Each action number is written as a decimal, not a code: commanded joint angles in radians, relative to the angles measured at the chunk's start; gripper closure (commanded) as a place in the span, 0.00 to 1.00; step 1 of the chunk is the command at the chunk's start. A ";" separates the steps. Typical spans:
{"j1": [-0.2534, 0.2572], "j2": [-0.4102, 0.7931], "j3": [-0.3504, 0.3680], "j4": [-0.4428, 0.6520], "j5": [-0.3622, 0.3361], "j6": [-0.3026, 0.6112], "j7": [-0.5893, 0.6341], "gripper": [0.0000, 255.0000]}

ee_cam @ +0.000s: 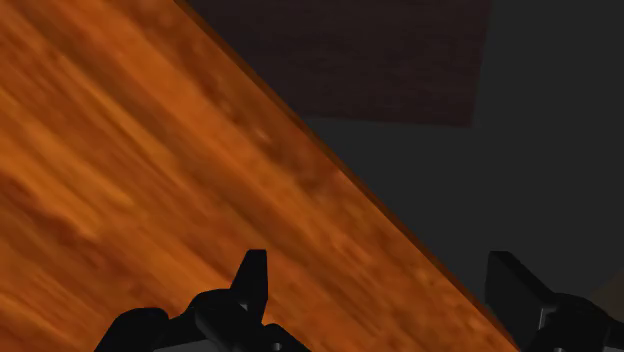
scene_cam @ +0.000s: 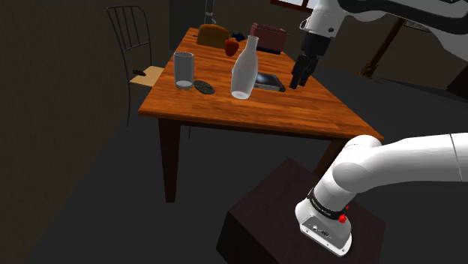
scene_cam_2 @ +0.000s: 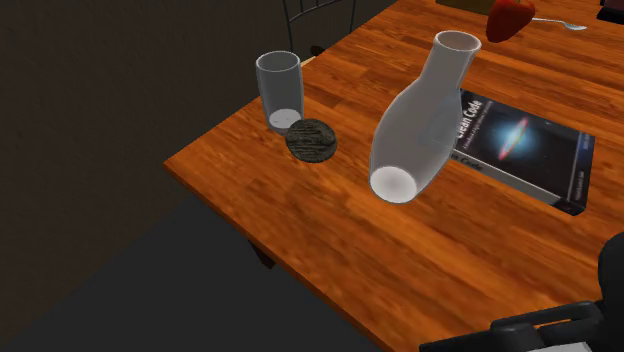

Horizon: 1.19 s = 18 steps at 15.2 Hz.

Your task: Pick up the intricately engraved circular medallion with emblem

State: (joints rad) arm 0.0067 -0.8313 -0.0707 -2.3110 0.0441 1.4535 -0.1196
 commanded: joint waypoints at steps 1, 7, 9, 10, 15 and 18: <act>0.000 0.000 0.000 0.000 0.000 0.000 0.000 0.00; -0.007 -0.003 0.215 -0.135 -0.078 0.327 0.159 0.00; -0.020 0.019 0.290 -0.165 -0.120 0.434 0.225 0.00; -0.031 0.034 0.329 -0.177 -0.144 0.486 0.261 0.00; -0.141 0.140 0.549 -0.195 -0.317 0.720 0.482 0.00; -0.265 0.218 0.711 -0.169 -0.472 0.820 0.655 0.00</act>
State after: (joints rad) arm -0.2153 -0.6431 0.5753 -2.4932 -0.3706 2.2395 0.4626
